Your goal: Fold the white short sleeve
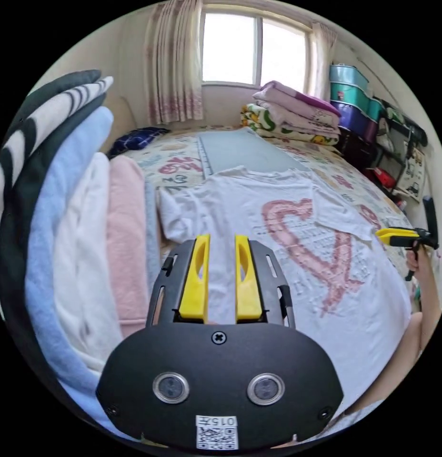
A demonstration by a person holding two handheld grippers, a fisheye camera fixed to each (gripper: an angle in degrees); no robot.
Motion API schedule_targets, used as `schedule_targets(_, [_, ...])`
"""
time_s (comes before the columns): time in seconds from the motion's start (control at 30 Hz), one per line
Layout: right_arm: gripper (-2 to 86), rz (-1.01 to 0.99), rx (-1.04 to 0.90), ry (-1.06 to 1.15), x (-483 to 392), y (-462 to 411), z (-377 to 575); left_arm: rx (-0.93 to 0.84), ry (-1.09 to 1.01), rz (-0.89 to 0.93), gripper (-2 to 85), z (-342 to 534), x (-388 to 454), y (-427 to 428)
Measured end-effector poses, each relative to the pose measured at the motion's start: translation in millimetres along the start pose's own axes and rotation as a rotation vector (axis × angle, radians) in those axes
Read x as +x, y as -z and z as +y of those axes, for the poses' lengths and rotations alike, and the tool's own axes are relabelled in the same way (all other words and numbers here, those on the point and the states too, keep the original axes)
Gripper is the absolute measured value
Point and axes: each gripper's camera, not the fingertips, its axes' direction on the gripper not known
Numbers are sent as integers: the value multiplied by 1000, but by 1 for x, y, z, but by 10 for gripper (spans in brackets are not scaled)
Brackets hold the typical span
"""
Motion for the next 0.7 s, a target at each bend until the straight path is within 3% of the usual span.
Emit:
schedule_targets(0.13, [89,-73,-14,81,-34,-60,-30,39,26,-57,94,-2,-6,-16])
schedule_targets(0.23, [91,-127,-20,141,-58,-109,-72,-60,43,-78,95,0,-11,-51])
schedule_targets(0.43, [97,-220,-60,165,-96,-241,-155,-9,-84,-138,15,25,3,-56])
schedule_targets(0.57, [113,-338,-185,6,-80,-360,-197,-6,-19,-45,2,32,-13,-55])
schedule_targets(0.7, [117,-333,-222,-154,-51,-437,-203,-9,14,3,-4,36,-20,-55])
